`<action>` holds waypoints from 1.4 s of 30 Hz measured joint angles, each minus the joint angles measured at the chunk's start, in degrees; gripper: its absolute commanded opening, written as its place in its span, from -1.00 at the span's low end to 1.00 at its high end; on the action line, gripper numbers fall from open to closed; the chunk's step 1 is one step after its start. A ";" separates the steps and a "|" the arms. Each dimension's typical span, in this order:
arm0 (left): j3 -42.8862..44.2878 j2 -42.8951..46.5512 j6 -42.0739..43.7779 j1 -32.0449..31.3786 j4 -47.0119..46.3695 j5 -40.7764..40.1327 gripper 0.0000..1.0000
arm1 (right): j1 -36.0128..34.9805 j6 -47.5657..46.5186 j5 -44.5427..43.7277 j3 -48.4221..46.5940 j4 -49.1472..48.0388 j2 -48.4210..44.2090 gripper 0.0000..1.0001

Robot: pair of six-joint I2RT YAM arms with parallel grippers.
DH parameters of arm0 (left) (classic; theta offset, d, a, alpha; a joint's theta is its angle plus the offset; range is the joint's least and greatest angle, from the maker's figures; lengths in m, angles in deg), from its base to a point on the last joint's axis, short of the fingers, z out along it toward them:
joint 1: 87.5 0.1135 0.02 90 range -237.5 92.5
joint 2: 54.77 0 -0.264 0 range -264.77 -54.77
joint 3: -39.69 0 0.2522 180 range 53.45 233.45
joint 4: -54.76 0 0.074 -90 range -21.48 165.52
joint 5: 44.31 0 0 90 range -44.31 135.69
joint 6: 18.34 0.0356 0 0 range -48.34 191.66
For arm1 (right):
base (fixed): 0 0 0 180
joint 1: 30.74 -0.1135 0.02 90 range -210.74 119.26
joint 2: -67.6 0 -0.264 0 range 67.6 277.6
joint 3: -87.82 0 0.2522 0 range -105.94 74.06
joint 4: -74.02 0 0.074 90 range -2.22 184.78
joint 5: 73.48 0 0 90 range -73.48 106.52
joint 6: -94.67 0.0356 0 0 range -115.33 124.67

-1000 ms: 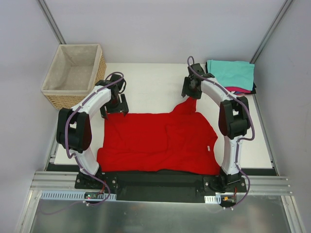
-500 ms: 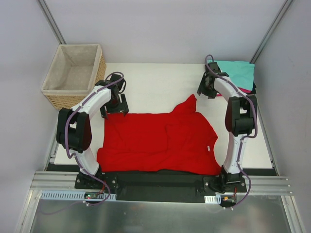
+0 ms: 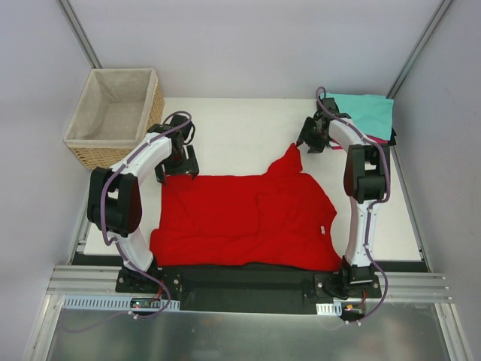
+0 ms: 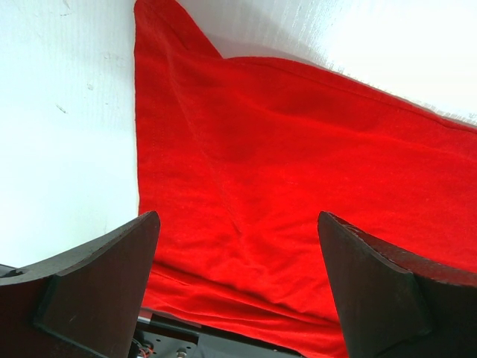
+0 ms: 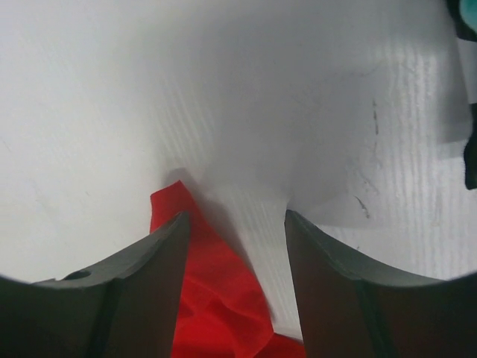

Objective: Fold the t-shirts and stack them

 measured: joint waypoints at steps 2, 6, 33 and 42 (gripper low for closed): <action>0.00 0.00 0.02 0.00 0.00 0.00 0.76 | 0.02 0.44 0.96 0.00 -0.48 0.13 0.15; 0.00 -0.04 0.02 0.00 0.02 0.00 0.75 | 0.09 1.18 2.29 0.02 -0.96 0.20 0.15; 0.00 -0.07 0.04 0.00 -0.02 -0.02 0.76 | 0.96 5.07 4.92 1.53 -5.57 0.20 0.15; 0.00 -0.07 0.04 0.00 -0.02 -0.02 0.75 | 0.87 5.84 6.88 1.60 -6.75 0.20 0.16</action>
